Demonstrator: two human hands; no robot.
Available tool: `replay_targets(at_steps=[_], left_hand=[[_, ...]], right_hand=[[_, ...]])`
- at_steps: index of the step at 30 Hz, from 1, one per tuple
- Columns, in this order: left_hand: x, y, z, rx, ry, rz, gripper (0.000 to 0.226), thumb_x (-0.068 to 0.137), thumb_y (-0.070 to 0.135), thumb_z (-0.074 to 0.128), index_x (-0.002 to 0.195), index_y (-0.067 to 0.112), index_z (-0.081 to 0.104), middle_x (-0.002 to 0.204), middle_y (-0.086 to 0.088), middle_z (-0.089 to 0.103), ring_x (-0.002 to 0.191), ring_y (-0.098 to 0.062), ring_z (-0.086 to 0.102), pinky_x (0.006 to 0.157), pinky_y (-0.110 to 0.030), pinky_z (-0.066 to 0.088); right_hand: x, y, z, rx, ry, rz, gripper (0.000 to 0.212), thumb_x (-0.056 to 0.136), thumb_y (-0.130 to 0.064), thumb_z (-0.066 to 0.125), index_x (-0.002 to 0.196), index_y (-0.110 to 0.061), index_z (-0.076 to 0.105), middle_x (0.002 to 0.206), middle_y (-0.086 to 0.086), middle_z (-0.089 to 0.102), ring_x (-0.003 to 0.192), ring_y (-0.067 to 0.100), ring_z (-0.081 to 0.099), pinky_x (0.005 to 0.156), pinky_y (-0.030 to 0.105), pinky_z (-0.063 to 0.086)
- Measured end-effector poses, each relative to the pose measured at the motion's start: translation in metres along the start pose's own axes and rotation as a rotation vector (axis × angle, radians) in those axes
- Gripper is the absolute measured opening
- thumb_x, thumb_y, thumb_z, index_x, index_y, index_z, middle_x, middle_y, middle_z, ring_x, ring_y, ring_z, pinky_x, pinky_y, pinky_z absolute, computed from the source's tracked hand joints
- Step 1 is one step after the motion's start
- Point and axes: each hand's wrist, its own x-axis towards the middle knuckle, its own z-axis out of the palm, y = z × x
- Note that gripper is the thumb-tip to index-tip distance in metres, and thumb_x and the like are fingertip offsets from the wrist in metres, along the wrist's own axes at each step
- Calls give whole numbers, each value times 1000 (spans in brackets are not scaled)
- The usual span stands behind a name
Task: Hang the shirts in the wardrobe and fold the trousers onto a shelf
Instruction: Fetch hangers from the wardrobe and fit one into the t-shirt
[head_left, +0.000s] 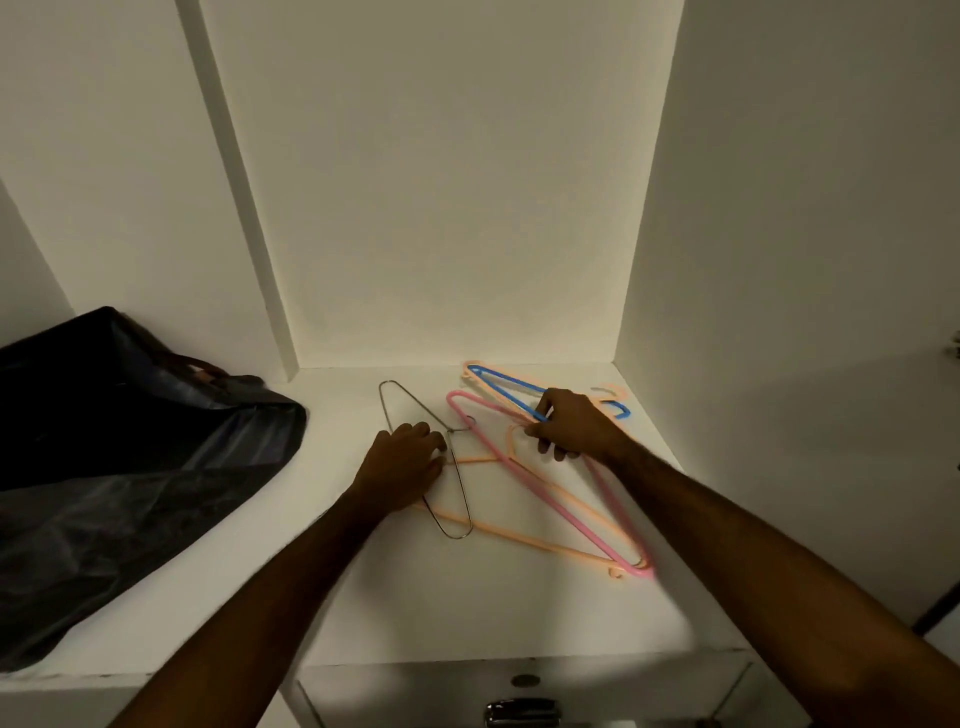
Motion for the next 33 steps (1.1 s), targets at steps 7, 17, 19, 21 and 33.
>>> replay_targets(at_steps=[7, 17, 19, 21, 33], left_hand=[[7, -11, 0, -63, 23, 44, 27, 101, 33, 47, 119, 24, 65, 115, 2, 61, 113, -19, 56, 93, -37, 43], [5, -23, 4, -166, 116, 81, 24, 99, 29, 53, 116, 21, 68, 110, 1, 67, 103, -16, 60, 87, -29, 48], [5, -23, 4, -171, 137, 91, 23, 98, 28, 53, 113, 20, 69, 107, 0, 68, 99, -16, 60, 85, -29, 48], [5, -23, 4, -170, 133, 93, 23, 99, 29, 53, 111, 19, 70, 105, -1, 68, 97, -17, 60, 83, -29, 48], [0, -55, -8, -321, -136, 153, 25, 97, 24, 53, 118, 30, 65, 120, 9, 65, 107, -10, 60, 90, -27, 47]], right_hand=[[2, -31, 52, -345, 220, -87, 31, 89, -30, 70, 107, -15, 50, 104, 9, 67, 89, 26, 64, 67, 35, 47], [18, -21, 85, -434, 106, 11, 23, 90, -38, 62, 102, -18, 60, 89, 0, 62, 82, 16, 62, 74, 34, 57], [21, -26, 81, -521, 65, 13, 23, 90, -38, 60, 102, -18, 62, 86, 0, 62, 80, 16, 62, 74, 32, 57], [21, -31, 78, -568, 56, 24, 27, 92, -44, 58, 101, -19, 61, 85, 0, 60, 79, 15, 60, 70, 28, 52], [8, -88, -15, 467, -598, 107, 28, 99, -30, 48, 73, -21, 42, 60, -3, 33, 45, 10, 27, 42, 21, 26]])
